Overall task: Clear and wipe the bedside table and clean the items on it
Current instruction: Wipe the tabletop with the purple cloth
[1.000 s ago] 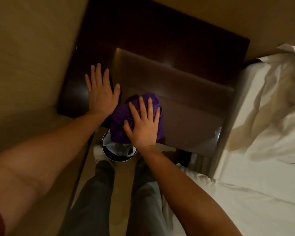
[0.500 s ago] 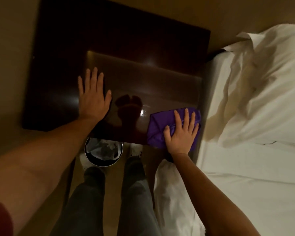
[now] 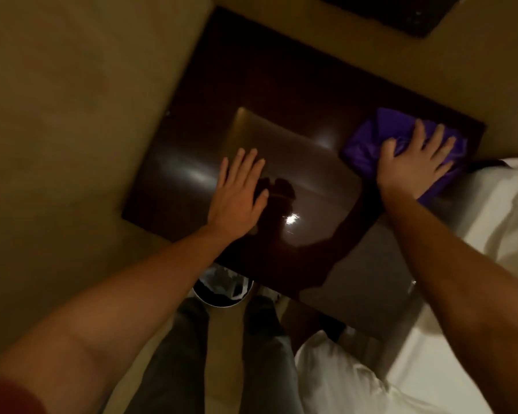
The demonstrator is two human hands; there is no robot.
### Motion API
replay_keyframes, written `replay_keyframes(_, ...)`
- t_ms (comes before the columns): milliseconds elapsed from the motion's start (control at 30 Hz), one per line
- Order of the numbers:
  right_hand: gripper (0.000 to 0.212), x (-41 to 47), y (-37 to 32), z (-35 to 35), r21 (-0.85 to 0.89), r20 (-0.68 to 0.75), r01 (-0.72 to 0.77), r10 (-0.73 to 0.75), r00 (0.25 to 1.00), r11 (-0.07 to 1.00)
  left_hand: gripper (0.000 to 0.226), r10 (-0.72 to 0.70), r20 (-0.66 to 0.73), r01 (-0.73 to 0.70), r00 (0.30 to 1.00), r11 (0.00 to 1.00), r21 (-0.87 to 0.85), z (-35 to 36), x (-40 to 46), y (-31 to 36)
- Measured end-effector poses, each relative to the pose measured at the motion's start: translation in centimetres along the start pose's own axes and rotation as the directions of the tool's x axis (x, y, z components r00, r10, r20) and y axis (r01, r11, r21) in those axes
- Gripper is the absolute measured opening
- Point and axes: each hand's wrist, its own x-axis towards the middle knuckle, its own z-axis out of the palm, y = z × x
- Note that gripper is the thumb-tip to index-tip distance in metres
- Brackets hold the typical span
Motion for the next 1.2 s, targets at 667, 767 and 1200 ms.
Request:
replay_keyframes(667,0.073,-14.4,-29.0,8.2,-0.018,0.154,0.652,-0.642,0.751,0.758,0.065,-0.635,-0.105,0.388,0.765,0.586,-0.711,-2.5,-12.4,-10.7)
replay_keyframes(767,0.071,-19.7,-28.1,8.9,-0.009,0.157,0.713,-0.703,0.694,0.701,0.072,-0.659,-0.024,0.373,0.752,0.455,-0.809,-4.2,-12.7,-10.7)
replay_keyframes(1200,0.064,-31.8,-18.7,8.5,0.060,0.240,0.809,-0.796,0.556,0.584,0.075,-0.660,0.033,0.522,0.751,0.561,-0.642,-5.4,-14.3,-10.1)
